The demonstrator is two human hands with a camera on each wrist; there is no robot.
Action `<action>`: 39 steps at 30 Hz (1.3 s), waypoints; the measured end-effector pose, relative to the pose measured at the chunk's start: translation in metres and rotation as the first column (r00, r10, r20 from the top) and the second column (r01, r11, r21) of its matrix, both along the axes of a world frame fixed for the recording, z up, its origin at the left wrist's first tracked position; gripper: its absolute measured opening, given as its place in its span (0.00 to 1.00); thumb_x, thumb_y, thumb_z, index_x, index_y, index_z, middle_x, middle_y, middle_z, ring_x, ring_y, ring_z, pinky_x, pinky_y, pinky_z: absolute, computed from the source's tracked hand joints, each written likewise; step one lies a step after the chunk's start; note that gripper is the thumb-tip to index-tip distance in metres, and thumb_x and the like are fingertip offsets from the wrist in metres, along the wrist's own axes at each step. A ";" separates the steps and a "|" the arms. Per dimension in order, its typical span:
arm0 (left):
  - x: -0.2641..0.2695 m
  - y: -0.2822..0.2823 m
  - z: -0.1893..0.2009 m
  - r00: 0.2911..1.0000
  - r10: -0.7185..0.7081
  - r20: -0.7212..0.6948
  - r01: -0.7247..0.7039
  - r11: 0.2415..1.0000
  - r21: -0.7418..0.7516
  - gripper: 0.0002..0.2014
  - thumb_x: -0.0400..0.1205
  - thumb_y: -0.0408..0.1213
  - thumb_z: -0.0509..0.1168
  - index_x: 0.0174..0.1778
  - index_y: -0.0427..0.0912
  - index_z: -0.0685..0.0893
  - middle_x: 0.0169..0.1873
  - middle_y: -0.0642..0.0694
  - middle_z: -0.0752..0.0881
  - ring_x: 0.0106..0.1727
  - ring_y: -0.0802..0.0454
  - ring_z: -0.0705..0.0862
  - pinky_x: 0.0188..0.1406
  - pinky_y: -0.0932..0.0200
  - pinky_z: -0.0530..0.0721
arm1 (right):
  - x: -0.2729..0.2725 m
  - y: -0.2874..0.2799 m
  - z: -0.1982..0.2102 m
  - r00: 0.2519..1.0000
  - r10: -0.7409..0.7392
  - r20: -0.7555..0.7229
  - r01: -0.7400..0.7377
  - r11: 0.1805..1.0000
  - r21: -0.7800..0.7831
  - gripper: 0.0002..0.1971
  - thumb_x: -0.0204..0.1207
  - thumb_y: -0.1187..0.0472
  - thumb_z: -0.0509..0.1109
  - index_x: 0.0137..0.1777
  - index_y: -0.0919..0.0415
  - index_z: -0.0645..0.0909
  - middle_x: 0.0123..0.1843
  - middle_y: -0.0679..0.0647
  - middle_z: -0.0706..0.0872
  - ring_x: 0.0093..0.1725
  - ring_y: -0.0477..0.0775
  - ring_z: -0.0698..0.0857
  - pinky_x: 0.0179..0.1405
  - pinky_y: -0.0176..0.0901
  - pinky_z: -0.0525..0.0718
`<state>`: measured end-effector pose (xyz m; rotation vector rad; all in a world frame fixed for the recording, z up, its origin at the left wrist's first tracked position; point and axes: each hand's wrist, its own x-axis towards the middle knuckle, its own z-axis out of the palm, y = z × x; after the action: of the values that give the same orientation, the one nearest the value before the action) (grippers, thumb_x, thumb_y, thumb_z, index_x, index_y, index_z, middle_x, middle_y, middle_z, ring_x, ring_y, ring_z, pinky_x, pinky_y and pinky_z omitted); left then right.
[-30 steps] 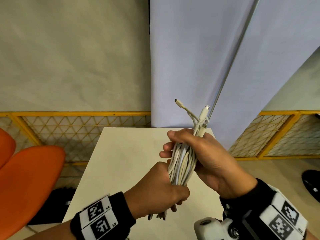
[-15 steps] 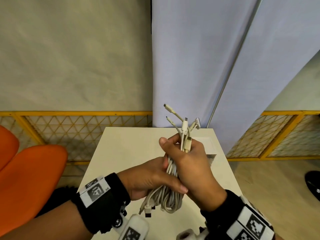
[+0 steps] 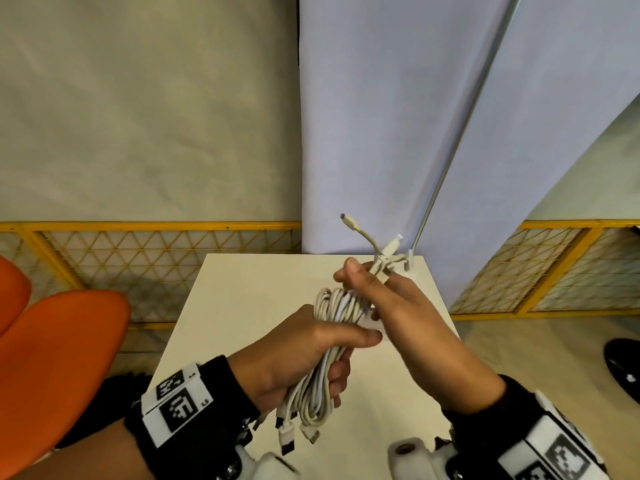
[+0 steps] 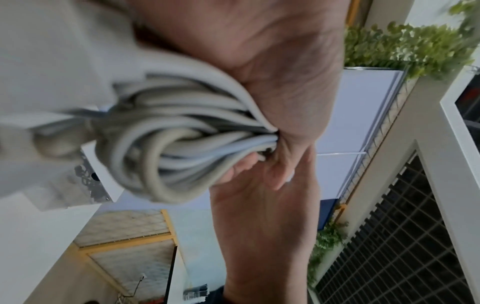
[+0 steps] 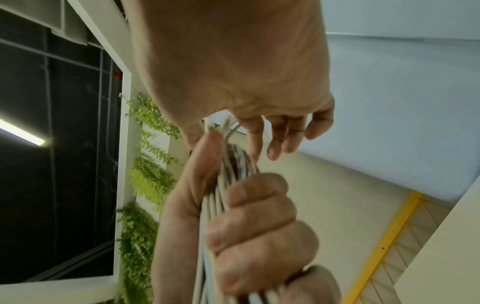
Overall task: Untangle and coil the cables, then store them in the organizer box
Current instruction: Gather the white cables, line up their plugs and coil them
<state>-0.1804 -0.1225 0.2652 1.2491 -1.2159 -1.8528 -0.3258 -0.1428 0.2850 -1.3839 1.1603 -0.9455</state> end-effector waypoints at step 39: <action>0.022 -0.008 0.007 0.973 0.075 -0.218 -0.025 0.974 0.226 0.12 0.67 0.39 0.72 0.27 0.42 0.74 0.19 0.48 0.65 0.19 0.52 0.65 0.30 0.55 0.69 | -0.034 0.002 0.045 0.710 0.338 -0.618 -0.296 0.939 0.174 0.33 0.61 0.21 0.66 0.39 0.51 0.92 0.39 0.47 0.92 0.43 0.44 0.89 0.57 0.46 0.84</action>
<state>-0.1586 -0.1300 0.2725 1.1330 -0.8670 -2.0721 -0.3600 -0.1409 0.3298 -1.8567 1.3606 -0.1609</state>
